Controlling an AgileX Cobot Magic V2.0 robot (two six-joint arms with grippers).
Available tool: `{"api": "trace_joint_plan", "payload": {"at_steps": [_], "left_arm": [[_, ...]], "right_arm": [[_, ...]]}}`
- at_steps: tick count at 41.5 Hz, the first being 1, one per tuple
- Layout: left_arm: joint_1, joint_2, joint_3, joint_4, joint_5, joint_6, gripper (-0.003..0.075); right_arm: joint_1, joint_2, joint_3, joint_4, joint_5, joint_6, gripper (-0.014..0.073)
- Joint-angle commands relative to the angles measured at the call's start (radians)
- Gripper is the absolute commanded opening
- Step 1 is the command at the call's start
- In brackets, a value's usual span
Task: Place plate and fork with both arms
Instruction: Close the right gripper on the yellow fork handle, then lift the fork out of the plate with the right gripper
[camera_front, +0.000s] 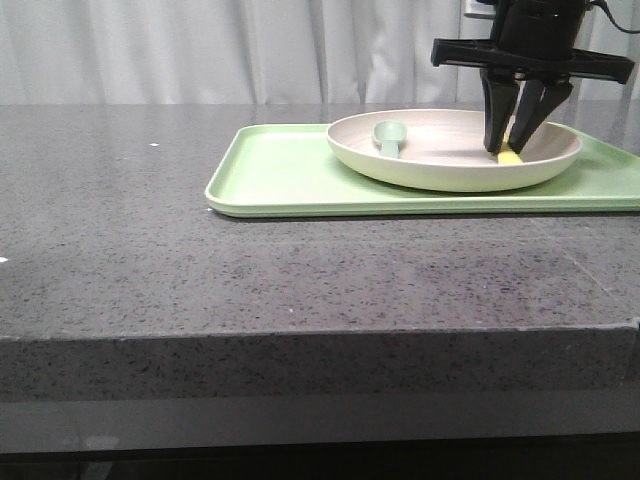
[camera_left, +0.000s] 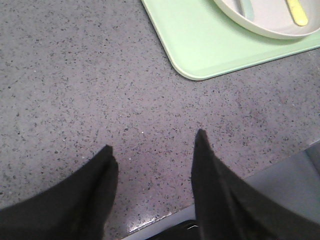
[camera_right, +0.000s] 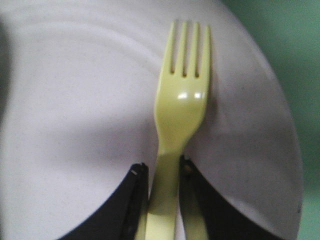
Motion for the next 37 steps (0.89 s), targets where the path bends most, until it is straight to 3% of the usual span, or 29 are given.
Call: {"api": "trace_joint_plan", "payload": {"at_steps": [1,13,23,37], "left_arm": [[-0.001,-0.007,-0.027,-0.027,-0.048,0.000,0.0347],[-0.001,-0.007,-0.027,-0.027,-0.048,0.000,0.0347],[-0.001,-0.007,-0.027,-0.027,-0.048,0.000,0.0347],[-0.001,-0.007,-0.027,-0.024,-0.048,0.000,0.0347]], "right_arm": [[-0.006,-0.046,-0.034,-0.011,-0.014,0.000,0.0195],[-0.006,-0.026,-0.037,-0.011,-0.010,0.000,0.0190],[-0.006,-0.026,-0.043,-0.011,-0.002,-0.001,0.0129],[-0.005,-0.040,-0.162,-0.009,0.099,-0.038,0.0129]]}}
